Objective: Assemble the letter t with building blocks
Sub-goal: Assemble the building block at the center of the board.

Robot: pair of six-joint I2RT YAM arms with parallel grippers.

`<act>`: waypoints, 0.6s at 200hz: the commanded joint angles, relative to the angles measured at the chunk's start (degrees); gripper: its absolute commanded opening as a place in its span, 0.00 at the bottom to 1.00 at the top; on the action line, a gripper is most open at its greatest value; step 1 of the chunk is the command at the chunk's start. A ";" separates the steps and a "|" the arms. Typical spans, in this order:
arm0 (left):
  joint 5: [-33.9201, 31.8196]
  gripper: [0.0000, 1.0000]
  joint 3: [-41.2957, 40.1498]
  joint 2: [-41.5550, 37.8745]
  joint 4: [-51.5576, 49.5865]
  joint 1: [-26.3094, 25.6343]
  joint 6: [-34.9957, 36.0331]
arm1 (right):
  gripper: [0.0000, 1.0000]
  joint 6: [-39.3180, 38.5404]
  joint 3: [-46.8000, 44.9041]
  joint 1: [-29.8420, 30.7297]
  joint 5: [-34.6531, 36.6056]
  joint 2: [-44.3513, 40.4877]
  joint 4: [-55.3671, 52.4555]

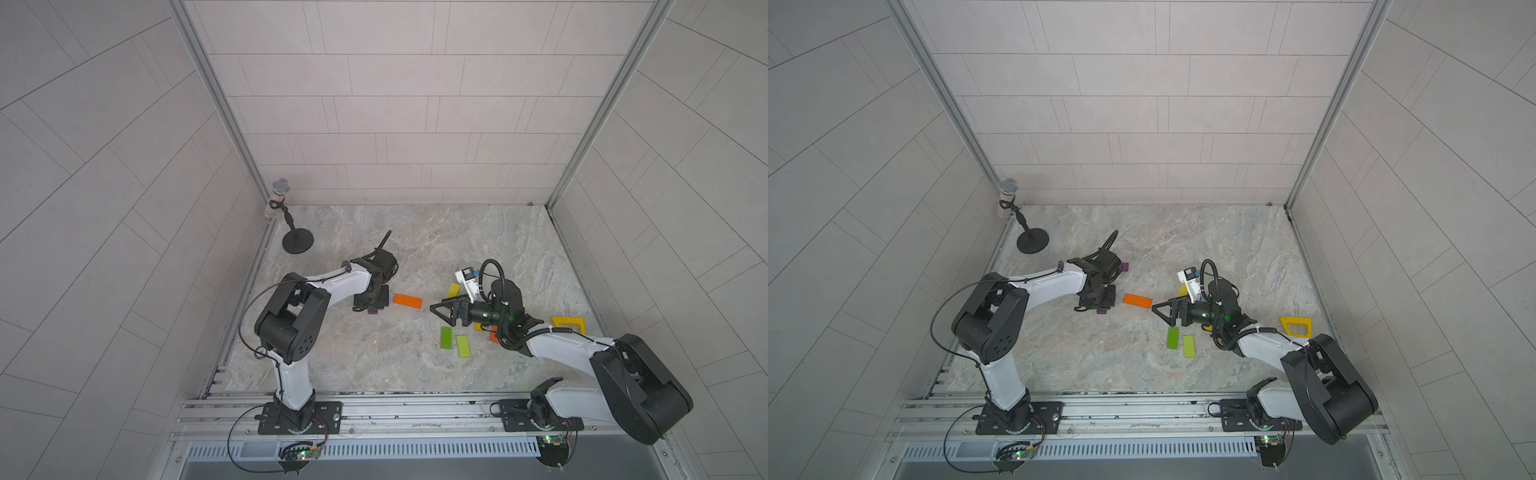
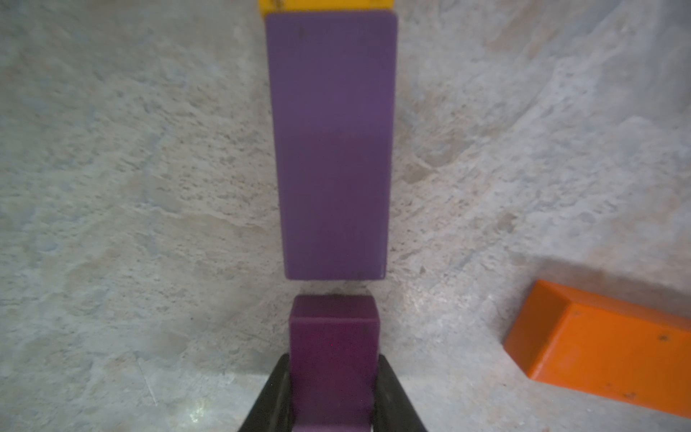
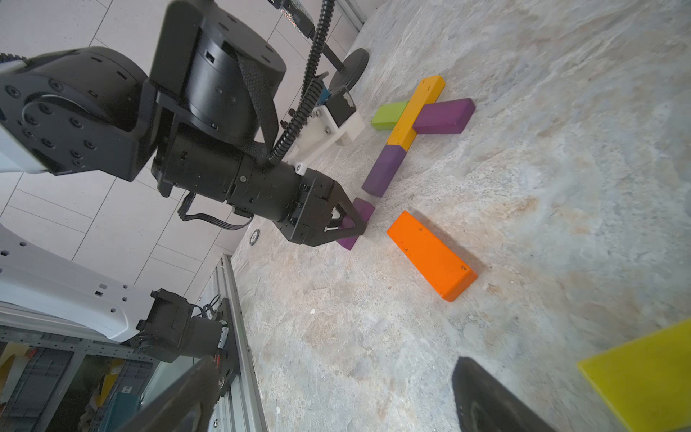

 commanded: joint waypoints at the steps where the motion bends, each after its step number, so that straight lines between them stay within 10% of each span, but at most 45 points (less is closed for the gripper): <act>1: -1.55 0.24 1.26 1.11 -1.30 0.53 0.56 | 1.00 -0.32 -0.29 -0.14 -0.70 -0.73 1.13; 120: -0.89 0.27 2.84 2.67 -1.31 1.33 1.25 | 1.00 -0.34 -0.07 -0.18 -1.00 0.12 1.47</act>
